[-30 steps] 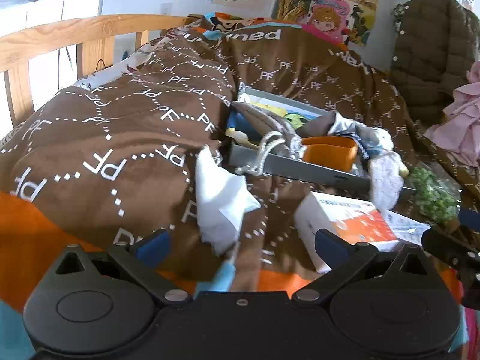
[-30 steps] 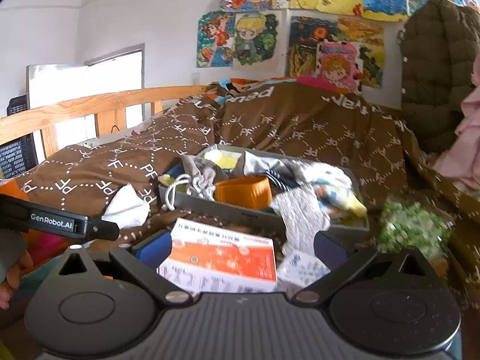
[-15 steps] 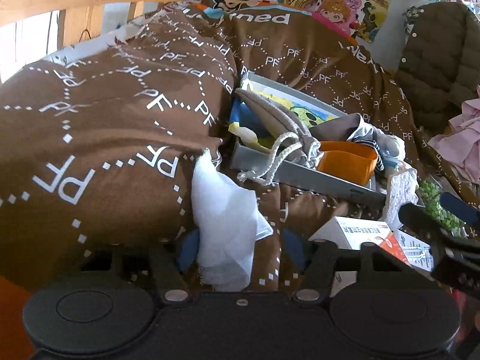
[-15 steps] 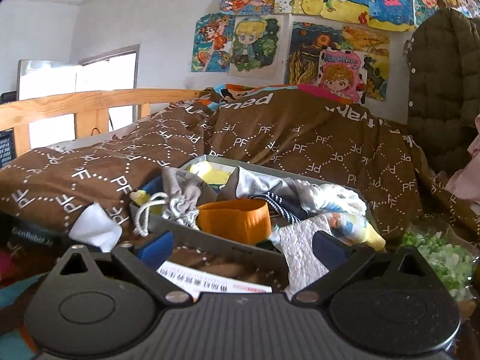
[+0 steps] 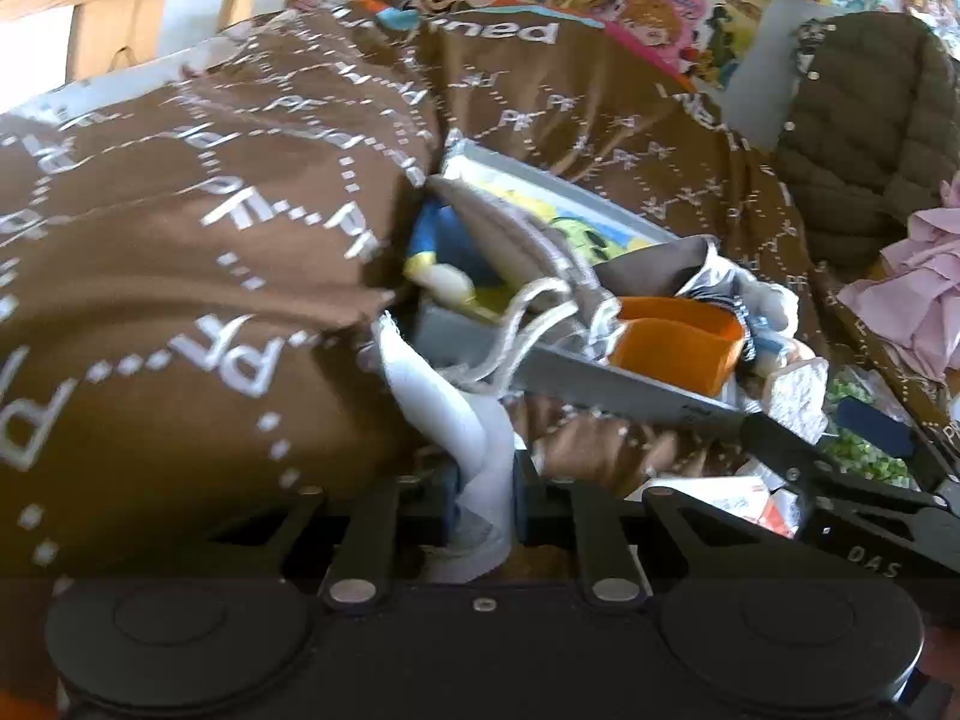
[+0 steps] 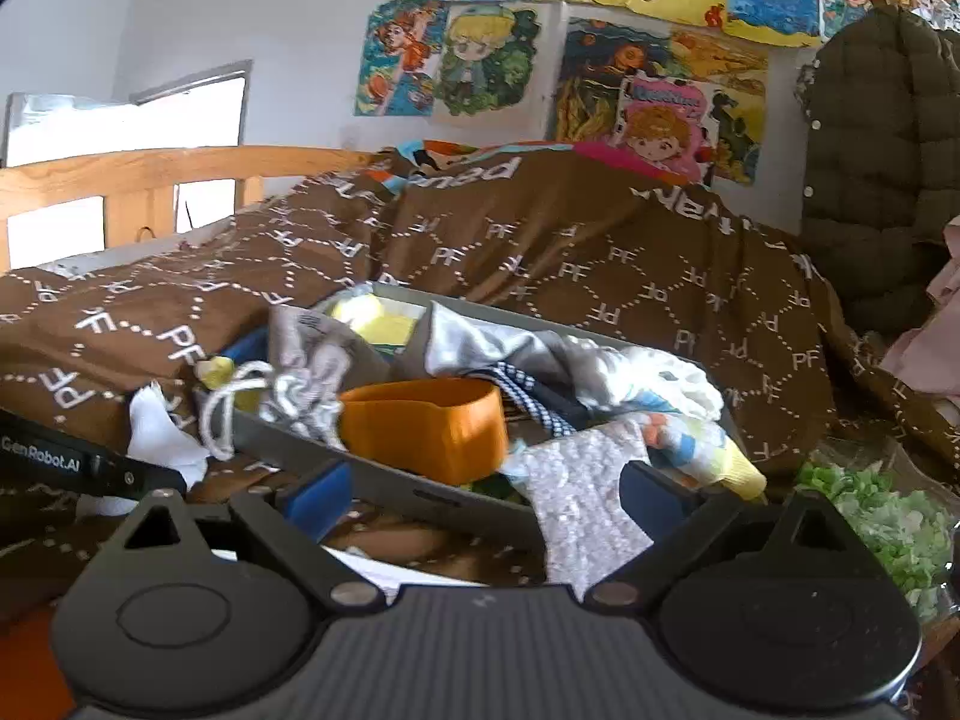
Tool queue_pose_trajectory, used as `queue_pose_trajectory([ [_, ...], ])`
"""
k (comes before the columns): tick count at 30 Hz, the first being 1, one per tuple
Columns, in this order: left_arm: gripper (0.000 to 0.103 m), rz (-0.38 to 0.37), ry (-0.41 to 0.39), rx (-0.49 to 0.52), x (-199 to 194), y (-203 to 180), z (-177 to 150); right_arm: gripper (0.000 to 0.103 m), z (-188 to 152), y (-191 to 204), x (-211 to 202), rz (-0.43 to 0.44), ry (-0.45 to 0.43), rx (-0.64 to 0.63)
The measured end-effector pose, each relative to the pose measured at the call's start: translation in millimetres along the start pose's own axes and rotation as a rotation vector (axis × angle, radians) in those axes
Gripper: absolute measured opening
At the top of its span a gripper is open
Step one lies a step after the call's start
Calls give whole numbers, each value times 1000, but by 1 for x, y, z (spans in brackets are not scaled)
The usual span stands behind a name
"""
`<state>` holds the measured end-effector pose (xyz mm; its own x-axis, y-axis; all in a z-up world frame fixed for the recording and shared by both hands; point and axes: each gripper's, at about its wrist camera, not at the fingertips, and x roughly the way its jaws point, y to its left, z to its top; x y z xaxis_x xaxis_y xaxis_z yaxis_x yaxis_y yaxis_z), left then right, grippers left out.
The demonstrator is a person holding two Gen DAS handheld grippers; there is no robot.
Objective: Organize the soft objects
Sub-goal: 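Grasp the white tissue with the left tool while the right tool grasps the white towel, then lift the tissue and towel and carry both over the frog tray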
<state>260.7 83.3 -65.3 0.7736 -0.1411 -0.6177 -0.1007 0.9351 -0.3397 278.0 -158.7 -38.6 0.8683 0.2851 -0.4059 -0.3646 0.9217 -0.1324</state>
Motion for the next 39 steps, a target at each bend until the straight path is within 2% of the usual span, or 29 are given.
queue_pose_trajectory([
  [11, 14, -89, -19, 42, 21, -16, 3, 95, -1, -11, 30, -89, 54, -33],
  [20, 14, -149, -20, 51, 29, -24, 3, 88, 0, -15, 44, -124, 62, -49],
  [26, 14, -181, -30, 50, 29, -29, 5, 78, 2, -17, 45, -131, 61, -51],
  [28, 14, -194, -35, 51, 29, -32, 7, 68, 3, -17, 46, -135, 65, -54],
  [30, 14, -206, -39, 53, 28, -34, 8, 63, 2, -16, 46, -146, 69, -61],
  [39, 13, -242, -60, 66, 21, -45, 10, 61, 8, -19, 39, -133, 43, -50],
])
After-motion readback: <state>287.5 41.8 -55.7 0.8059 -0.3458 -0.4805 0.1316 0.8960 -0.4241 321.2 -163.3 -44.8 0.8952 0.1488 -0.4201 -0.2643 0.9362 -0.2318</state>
